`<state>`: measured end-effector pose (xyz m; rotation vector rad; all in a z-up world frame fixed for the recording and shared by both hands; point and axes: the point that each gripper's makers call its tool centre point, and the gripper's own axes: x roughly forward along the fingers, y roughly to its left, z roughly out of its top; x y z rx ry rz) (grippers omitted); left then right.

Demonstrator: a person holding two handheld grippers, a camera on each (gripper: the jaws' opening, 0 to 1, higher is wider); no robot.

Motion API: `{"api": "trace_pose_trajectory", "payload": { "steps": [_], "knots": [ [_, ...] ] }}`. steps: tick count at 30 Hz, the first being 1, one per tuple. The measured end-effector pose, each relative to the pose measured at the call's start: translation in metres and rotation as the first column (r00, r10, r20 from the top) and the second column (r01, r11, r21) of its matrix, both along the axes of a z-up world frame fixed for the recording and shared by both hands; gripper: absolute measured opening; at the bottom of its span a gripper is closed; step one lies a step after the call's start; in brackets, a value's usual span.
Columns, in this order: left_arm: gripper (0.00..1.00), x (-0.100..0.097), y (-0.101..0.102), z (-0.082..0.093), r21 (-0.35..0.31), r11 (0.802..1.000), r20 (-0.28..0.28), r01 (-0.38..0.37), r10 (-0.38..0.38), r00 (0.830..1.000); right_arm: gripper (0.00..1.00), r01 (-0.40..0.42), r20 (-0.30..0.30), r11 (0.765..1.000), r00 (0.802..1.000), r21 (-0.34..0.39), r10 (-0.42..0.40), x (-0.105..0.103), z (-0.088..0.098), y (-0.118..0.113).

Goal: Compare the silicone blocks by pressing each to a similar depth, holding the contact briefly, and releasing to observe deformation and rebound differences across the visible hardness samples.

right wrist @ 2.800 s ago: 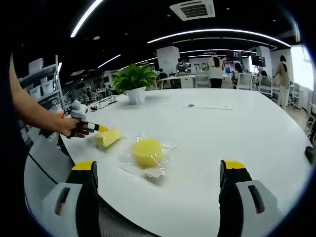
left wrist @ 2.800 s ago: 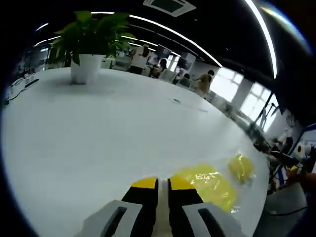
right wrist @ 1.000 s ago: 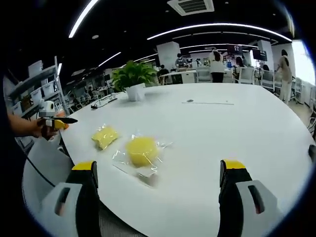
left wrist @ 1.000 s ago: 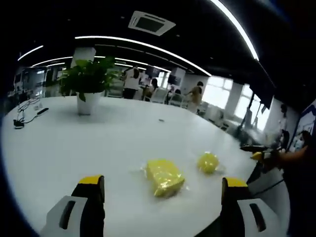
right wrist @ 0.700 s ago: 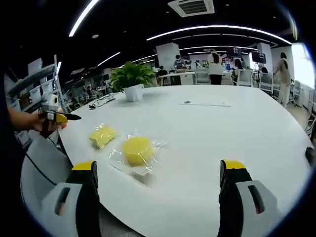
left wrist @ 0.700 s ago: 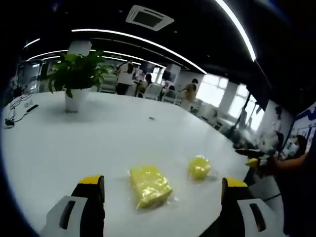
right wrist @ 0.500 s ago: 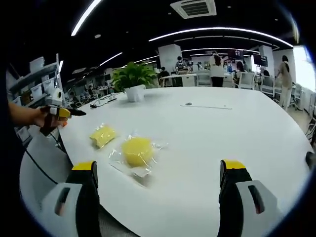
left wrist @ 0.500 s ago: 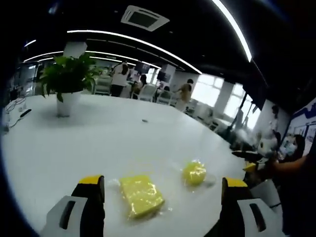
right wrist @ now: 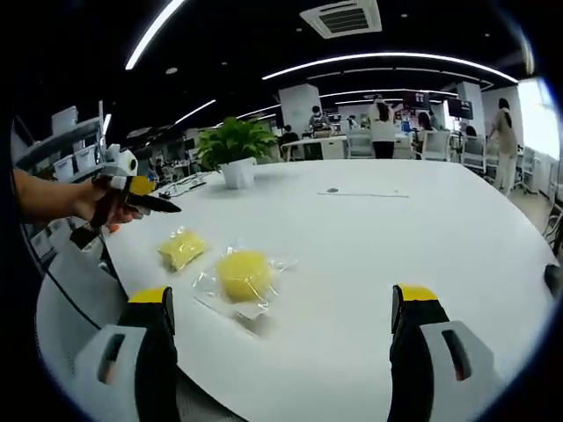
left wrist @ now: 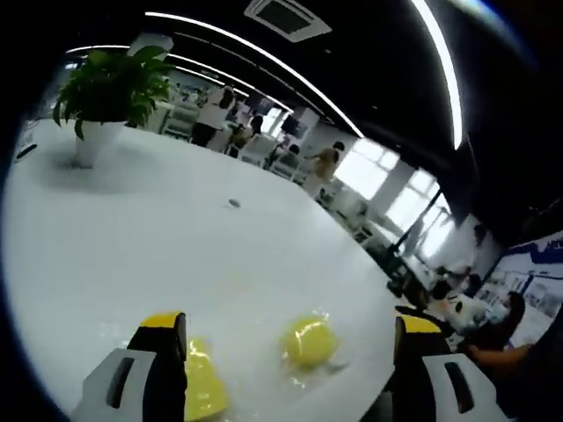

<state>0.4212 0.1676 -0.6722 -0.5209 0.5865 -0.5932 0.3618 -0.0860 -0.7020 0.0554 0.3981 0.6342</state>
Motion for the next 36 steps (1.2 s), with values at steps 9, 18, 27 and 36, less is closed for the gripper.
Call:
{"api": "trace_pose_trajectory", "payload": {
  "steps": [9,18,27,36],
  "knots": [
    [0.98,0.026,-0.035,-0.022,-0.075,0.997,-0.114,0.023,-0.031,0.993,0.96,0.021,0.007,0.999,1.000,0.026,-0.021,-0.002,0.001,0.003],
    [0.91,0.037,-0.050,-0.059,-0.044,0.999,-0.227,0.021,-0.030,0.973,0.96,0.002,0.011,1.000,1.000,0.011,-0.002,-0.003,0.002,0.005],
    [0.77,0.043,-0.062,-0.089,-0.067,0.998,-0.309,0.013,-0.033,0.950,0.96,0.001,0.005,1.000,1.000,0.011,-0.001,-0.004,0.001,0.005],
    [0.56,0.043,-0.071,-0.108,-0.087,0.996,-0.406,0.014,-0.048,0.913,0.96,-0.015,-0.007,1.000,1.000,0.009,0.015,-0.004,-0.001,0.010]
  ]
}}
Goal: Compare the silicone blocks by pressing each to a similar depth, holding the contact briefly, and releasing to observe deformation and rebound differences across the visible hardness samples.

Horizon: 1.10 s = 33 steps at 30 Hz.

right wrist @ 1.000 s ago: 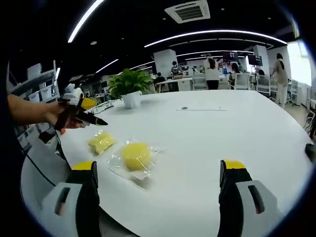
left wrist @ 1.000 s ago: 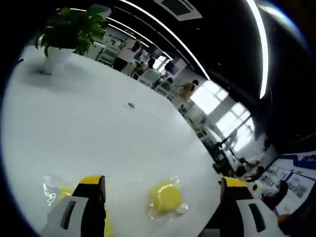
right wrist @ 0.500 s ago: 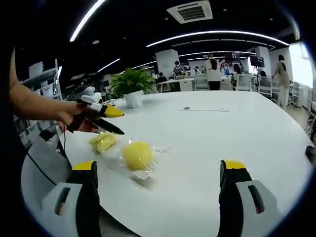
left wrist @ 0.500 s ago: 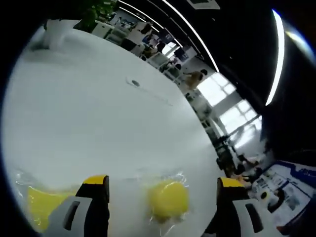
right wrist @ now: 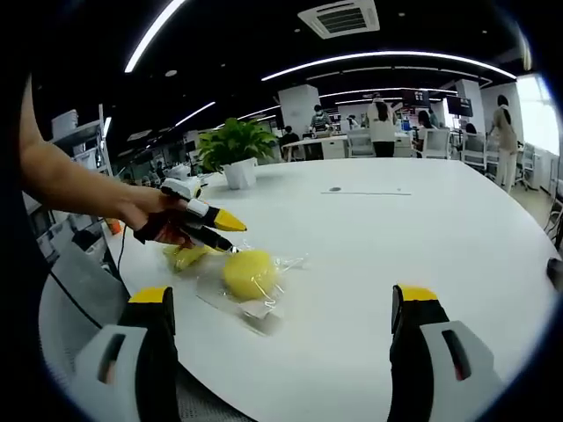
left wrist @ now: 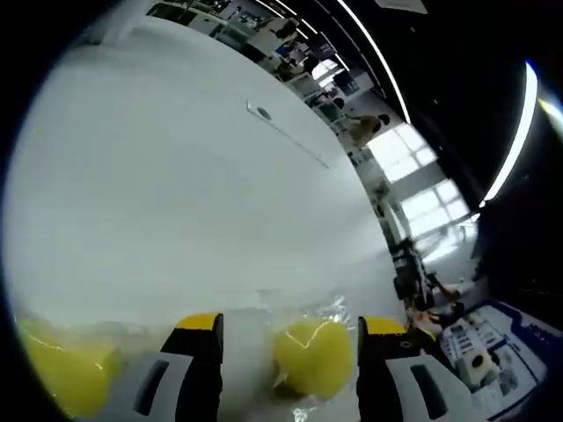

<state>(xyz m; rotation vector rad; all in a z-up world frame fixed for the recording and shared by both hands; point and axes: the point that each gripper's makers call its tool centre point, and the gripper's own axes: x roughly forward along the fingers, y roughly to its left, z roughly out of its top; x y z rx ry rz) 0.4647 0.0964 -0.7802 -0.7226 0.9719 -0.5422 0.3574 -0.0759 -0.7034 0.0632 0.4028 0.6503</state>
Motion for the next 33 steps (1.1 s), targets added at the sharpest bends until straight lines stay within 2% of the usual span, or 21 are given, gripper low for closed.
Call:
{"api": "trace_pose_trajectory", "payload": {
  "steps": [3,7,11,14,16,19,22,24,26,29,33],
  "knots": [
    [0.44,-0.002,-0.005,-0.003,-0.021,1.000,-0.024,0.016,-0.016,1.000,0.96,0.000,-0.001,1.000,1.000,0.001,0.000,0.001,0.000,0.000],
    [0.26,0.001,-0.003,-0.007,-0.024,0.999,-0.058,-0.022,0.020,0.998,0.96,-0.008,-0.007,1.000,1.000,-0.019,0.008,0.000,-0.002,0.001],
    [0.25,0.001,-0.009,-0.007,-0.057,0.998,-0.104,-0.040,0.034,0.994,0.96,-0.021,-0.010,0.999,1.000,-0.029,0.020,-0.001,-0.004,0.004],
    [0.20,0.000,-0.010,-0.011,-0.038,0.999,-0.117,-0.035,0.031,0.993,0.96,-0.022,-0.011,0.999,1.000,-0.031,0.022,-0.001,-0.004,0.005],
    [0.14,-0.003,-0.009,-0.014,-0.006,1.000,-0.112,-0.012,0.011,0.994,0.96,-0.023,-0.013,0.999,1.000,-0.031,0.023,0.000,-0.004,0.006],
    [0.13,-0.001,-0.009,-0.014,-0.022,0.999,-0.110,-0.028,0.025,0.994,0.96,-0.024,-0.013,0.999,1.000,-0.030,0.024,0.000,-0.004,0.007],
    [0.06,-0.001,-0.012,-0.012,-0.004,1.000,-0.046,0.025,-0.025,0.999,0.96,-0.027,-0.017,0.999,1.000,-0.036,0.026,-0.001,-0.006,0.007],
    [0.04,-0.002,-0.012,-0.013,0.005,1.000,-0.056,0.021,-0.021,0.998,0.96,-0.027,-0.019,0.999,0.999,-0.034,0.027,-0.001,-0.006,0.008],
    [0.02,-0.002,-0.011,-0.013,0.000,1.000,-0.060,0.016,-0.016,0.998,0.96,-0.027,-0.018,0.999,0.999,-0.033,0.027,0.000,-0.006,0.008],
    [0.00,-0.001,-0.011,-0.013,0.028,0.999,-0.021,0.043,-0.042,0.999,0.96,-0.028,-0.017,0.999,0.999,-0.032,0.027,0.000,-0.005,0.009],
    [0.00,0.000,-0.012,-0.013,0.038,0.998,-0.009,0.048,-0.048,0.999,0.96,-0.025,-0.017,0.999,1.000,-0.033,0.025,0.000,-0.006,0.008]
  ]
}}
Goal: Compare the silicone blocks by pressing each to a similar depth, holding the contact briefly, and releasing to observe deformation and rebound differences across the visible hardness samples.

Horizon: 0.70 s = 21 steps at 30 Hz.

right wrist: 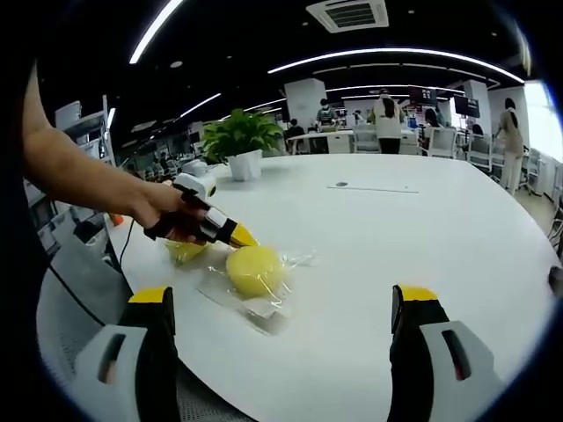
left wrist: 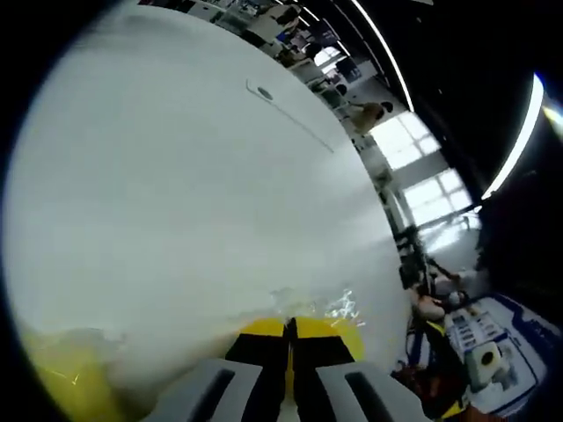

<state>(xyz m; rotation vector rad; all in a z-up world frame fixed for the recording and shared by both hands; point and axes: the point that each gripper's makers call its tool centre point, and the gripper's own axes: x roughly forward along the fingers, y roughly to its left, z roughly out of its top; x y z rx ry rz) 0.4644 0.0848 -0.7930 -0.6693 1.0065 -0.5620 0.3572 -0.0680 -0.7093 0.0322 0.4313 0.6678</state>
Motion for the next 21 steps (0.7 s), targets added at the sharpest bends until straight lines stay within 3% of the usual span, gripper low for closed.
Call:
{"api": "trace_pose_trajectory", "payload": {
  "steps": [4,11,17,21],
  "knots": [
    [0.00,0.000,0.000,0.001,-0.016,1.000,-0.003,-0.014,0.014,1.000,0.96,0.002,0.000,1.000,1.000,0.002,-0.002,0.000,0.001,0.000],
    [0.00,-0.001,-0.010,0.018,-0.044,0.999,0.063,0.023,-0.021,0.998,0.94,0.007,0.011,1.000,1.000,-0.001,-0.007,0.001,0.004,-0.001],
    [0.00,0.001,-0.018,0.029,-0.079,0.997,0.071,0.018,-0.012,0.997,0.96,0.014,0.013,1.000,1.000,0.011,-0.014,0.001,0.005,-0.002],
    [0.00,0.001,-0.022,0.034,-0.089,0.996,0.078,0.020,-0.013,0.997,0.96,0.019,-0.029,0.999,0.999,0.026,-0.018,-0.004,0.000,-0.002]
  ]
}}
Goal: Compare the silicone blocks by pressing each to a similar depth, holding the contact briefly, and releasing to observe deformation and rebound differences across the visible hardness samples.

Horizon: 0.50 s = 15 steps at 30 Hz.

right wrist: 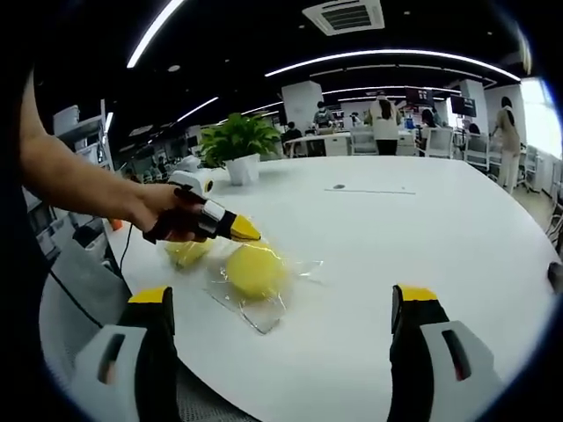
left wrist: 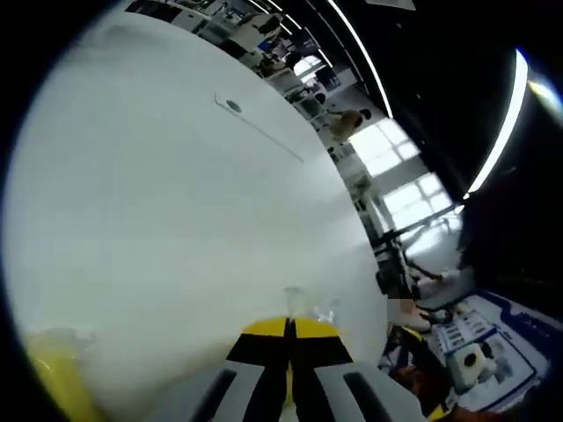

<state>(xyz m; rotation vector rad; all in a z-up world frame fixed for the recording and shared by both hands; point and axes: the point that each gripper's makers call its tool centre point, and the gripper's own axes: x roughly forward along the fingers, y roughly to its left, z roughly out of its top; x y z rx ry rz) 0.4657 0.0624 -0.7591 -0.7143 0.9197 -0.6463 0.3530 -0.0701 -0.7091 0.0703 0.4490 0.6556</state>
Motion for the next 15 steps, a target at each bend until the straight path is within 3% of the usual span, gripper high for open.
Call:
{"api": "trace_pose_trajectory", "payload": {
  "steps": [10,13,15],
  "knots": [
    [0.00,-0.002,-0.006,0.013,0.016,1.000,0.034,0.018,-0.019,0.999,0.96,0.000,-0.017,1.000,1.000,-0.008,0.000,-0.009,-0.006,0.001],
    [0.00,0.002,-0.010,0.024,-0.010,1.000,0.053,0.007,-0.007,0.999,0.96,-0.007,-0.018,1.000,1.000,-0.002,0.007,-0.011,-0.006,0.003],
    [0.00,0.006,-0.017,0.040,-0.065,0.998,0.077,-0.002,0.007,0.997,0.97,-0.008,-0.019,1.000,1.000,0.001,0.008,-0.012,-0.005,0.004]
  ]
}}
